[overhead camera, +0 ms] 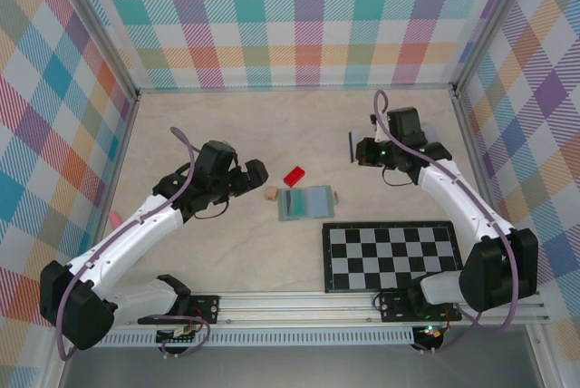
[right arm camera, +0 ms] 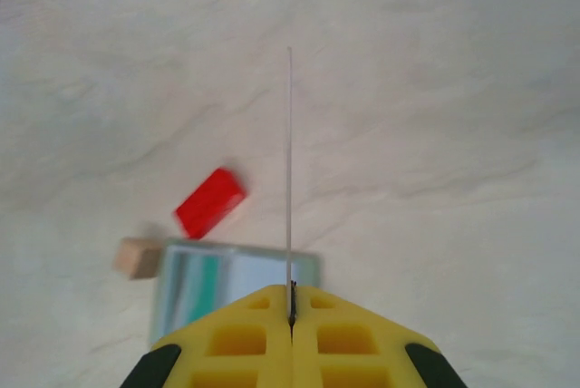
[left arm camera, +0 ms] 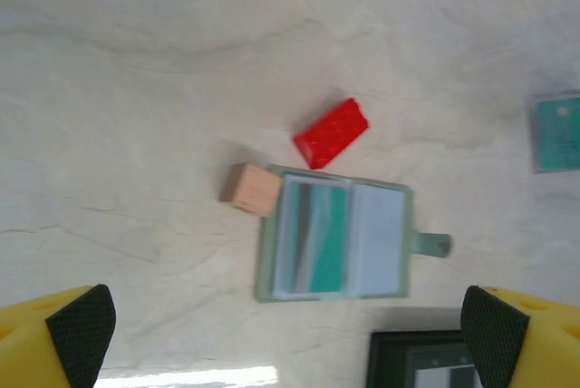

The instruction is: Take the credit cards out of the card holder

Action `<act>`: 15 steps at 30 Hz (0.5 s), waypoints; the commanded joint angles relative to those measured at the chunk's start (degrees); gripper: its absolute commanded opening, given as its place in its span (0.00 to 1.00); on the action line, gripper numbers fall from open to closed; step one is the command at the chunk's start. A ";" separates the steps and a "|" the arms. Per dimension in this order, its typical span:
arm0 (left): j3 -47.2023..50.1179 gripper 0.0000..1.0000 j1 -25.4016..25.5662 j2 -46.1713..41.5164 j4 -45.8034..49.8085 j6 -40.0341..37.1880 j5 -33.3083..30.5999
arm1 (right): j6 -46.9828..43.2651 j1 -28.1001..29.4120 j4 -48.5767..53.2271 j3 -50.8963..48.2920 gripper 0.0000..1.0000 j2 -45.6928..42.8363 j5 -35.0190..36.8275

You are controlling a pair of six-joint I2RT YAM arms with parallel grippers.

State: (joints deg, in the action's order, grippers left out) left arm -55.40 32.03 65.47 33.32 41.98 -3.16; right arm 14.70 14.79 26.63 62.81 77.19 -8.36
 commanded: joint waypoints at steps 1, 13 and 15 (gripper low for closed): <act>0.83 1.00 -0.82 -0.88 5.07 -3.13 -4.39 | -13.52 -4.30 -1.72 3.49 0.00 2.50 7.23; 2.90 1.00 -2.48 -0.02 0.92 -6.39 2.45 | -30.96 -20.10 7.30 22.13 0.00 19.85 7.14; 3.20 1.00 -2.67 0.60 -0.73 -7.16 3.20 | -30.48 -23.01 9.60 25.25 0.00 22.81 6.43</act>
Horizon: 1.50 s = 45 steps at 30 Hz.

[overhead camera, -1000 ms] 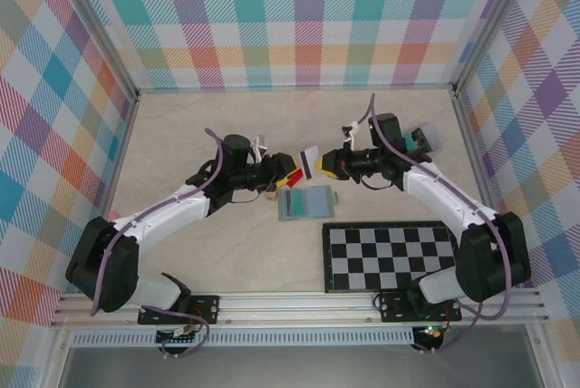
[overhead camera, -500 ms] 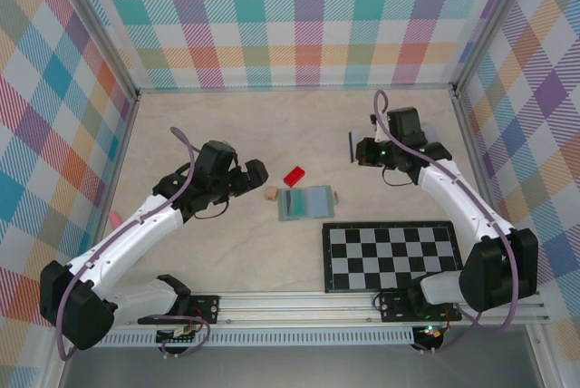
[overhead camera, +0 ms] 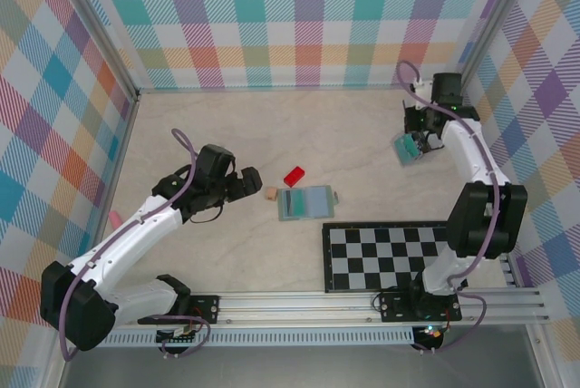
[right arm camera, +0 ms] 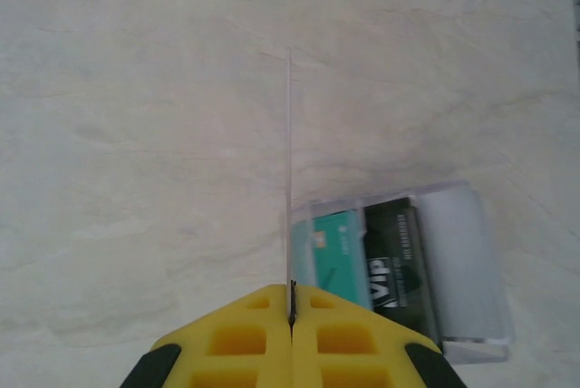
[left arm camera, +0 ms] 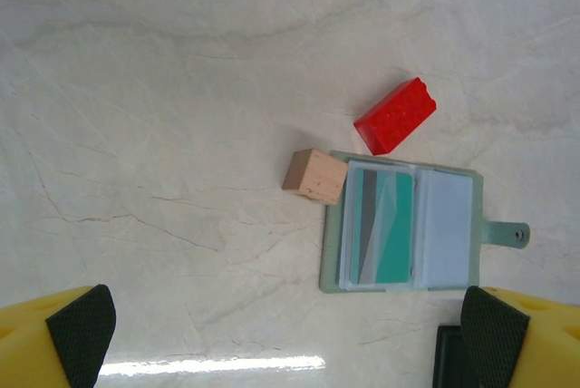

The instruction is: Take the credit cards out of the card holder

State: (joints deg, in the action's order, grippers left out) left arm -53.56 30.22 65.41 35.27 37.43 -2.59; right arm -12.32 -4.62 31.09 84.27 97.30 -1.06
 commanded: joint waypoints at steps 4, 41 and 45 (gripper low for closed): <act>2.58 1.00 -1.06 1.71 -6.10 -2.63 3.76 | -5.06 -7.39 5.63 5.68 0.00 5.44 -2.62; 5.10 1.00 -1.65 8.98 -9.52 -4.63 8.38 | -13.80 -12.34 3.29 3.86 0.10 13.62 -4.94; 5.35 1.00 -1.65 8.38 -9.51 -4.71 8.15 | -13.15 -12.35 3.93 4.24 0.14 13.80 -4.76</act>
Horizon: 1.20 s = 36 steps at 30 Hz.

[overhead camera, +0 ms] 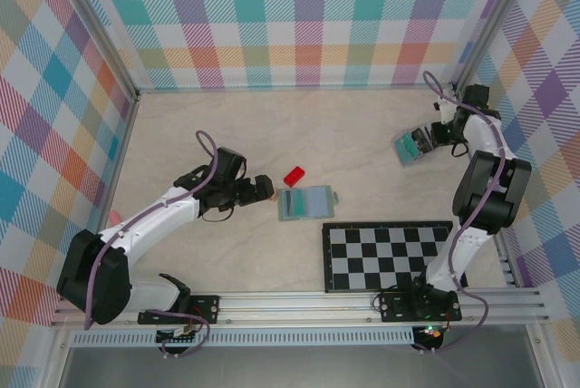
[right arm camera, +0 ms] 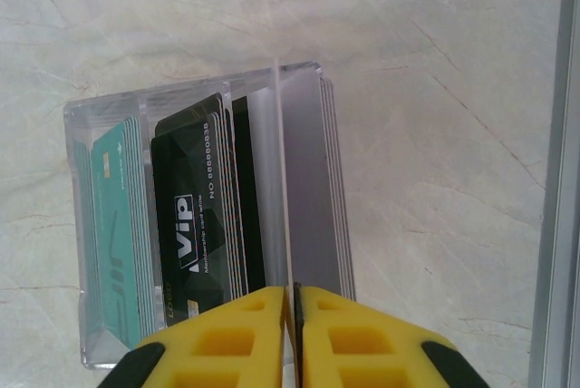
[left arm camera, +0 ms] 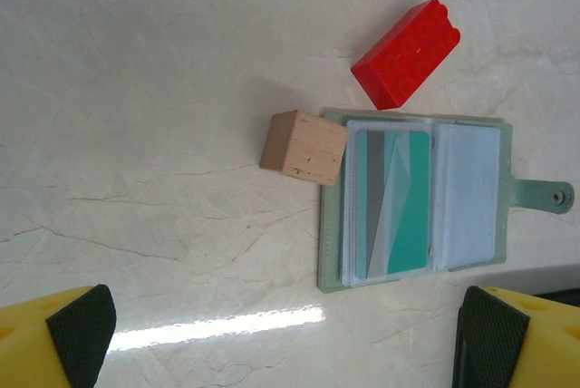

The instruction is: Take the credit cards out of the card holder

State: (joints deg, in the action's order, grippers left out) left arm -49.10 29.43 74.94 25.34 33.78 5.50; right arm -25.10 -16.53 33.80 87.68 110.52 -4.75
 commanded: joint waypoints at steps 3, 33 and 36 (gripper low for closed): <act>0.81 1.00 -0.87 -1.35 0.63 -1.31 -0.05 | 1.29 -0.43 0.77 1.30 0.23 -0.14 0.11; -3.35 0.97 0.94 1.88 1.16 2.83 8.02 | 48.50 30.23 -3.04 -25.41 0.36 -33.71 -10.91; -4.43 0.88 2.50 4.24 0.08 3.77 8.78 | 50.83 32.89 -6.26 -29.32 0.36 -33.55 -17.86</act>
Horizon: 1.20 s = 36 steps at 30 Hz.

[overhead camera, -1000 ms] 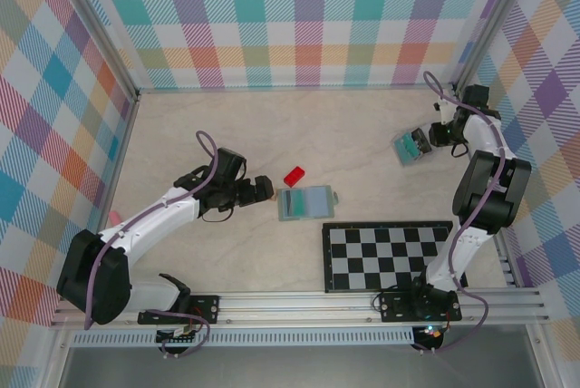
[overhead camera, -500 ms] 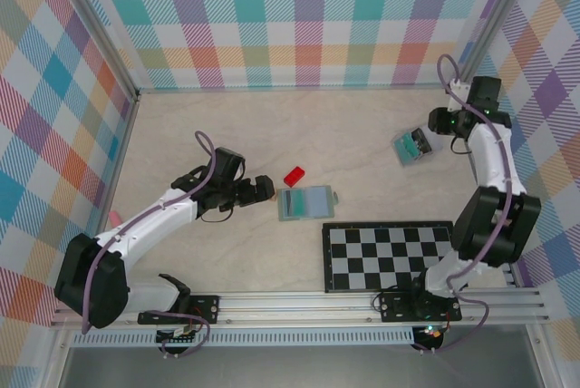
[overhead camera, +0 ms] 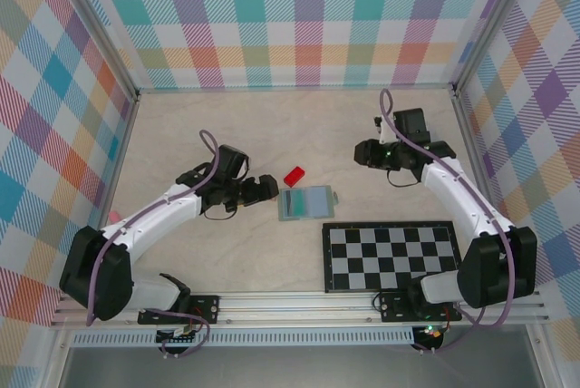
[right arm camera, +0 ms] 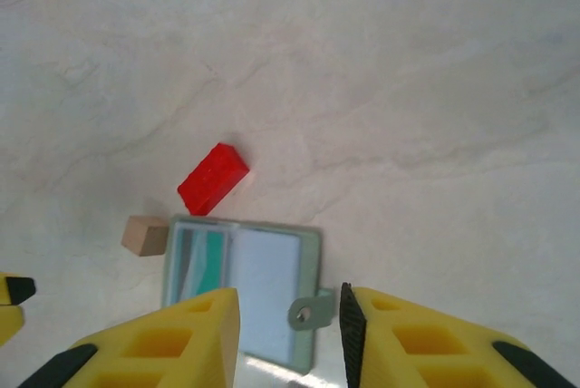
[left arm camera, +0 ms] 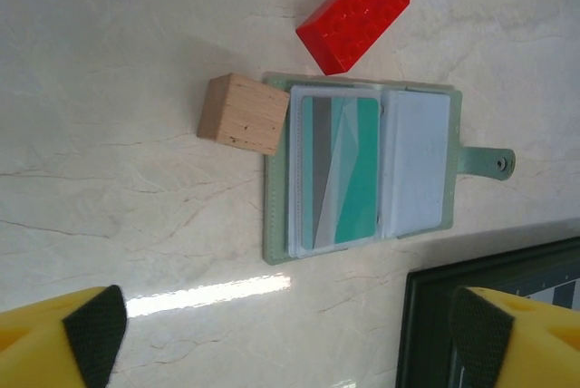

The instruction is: Take the credit cards out of the card holder

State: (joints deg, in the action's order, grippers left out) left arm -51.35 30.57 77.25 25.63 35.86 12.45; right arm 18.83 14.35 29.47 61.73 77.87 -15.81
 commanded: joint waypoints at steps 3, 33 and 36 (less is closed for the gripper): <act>-4.02 0.76 2.90 4.78 -0.25 2.80 1.88 | 8.83 4.65 -5.25 -6.46 0.37 0.38 -10.50; -10.89 0.32 8.97 23.37 -5.71 6.33 1.41 | 0.69 15.02 6.31 4.36 0.35 29.82 11.95; -10.91 0.30 8.96 24.11 -7.25 6.53 2.29 | 0.26 14.17 7.36 4.36 0.35 28.79 13.78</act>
State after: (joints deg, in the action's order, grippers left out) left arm -61.01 38.94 100.07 20.25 42.81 13.76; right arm 21.02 29.80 32.12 66.35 105.93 -8.78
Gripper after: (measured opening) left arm 0.307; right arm 0.349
